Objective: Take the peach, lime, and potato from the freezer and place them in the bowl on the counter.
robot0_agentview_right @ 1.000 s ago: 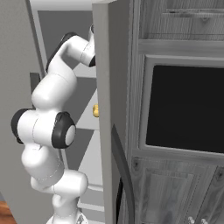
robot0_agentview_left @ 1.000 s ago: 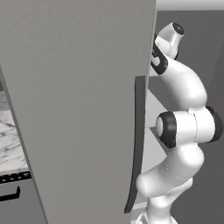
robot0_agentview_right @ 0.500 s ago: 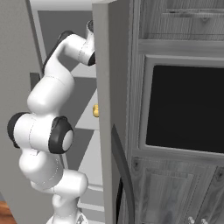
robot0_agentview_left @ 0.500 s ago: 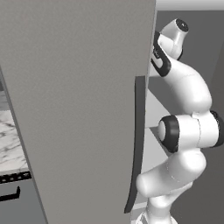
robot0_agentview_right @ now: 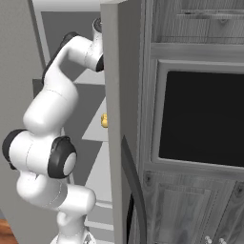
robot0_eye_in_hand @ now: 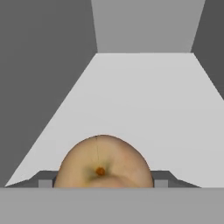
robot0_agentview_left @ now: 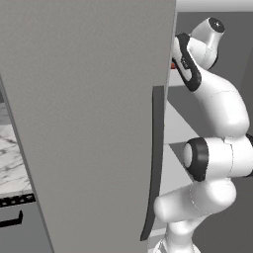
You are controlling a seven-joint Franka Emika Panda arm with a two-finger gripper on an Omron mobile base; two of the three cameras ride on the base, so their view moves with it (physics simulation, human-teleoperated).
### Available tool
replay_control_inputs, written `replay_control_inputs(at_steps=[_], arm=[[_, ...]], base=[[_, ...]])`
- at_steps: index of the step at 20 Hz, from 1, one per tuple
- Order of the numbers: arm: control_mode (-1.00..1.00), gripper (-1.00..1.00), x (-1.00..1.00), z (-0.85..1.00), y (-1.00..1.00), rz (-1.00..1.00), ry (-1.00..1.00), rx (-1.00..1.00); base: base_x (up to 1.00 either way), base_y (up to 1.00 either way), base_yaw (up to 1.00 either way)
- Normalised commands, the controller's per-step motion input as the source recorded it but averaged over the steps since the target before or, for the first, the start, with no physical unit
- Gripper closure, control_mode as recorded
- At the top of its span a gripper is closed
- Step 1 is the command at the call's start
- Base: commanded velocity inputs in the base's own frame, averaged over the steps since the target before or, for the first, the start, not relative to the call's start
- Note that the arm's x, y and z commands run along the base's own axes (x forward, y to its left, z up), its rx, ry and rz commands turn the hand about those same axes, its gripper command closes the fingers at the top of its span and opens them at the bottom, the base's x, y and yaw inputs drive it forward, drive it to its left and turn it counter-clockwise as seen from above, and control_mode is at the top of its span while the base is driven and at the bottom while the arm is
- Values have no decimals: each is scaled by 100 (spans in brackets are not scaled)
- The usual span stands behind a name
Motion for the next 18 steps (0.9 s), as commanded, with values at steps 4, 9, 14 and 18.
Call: replay_control_inputs(at_steps=[4,9,14,18], arm=[[-100,100,-51,1,0,-10,0,0],[-100,100,-59,2,-1,-13,0,-1],[-100,100,-67,0,-6,-9,0,0],[-100,100,-70,1,-5,-5,0,0]], base=[[0,0,0],[0,0,0],[0,0,0],[0,0,0]])
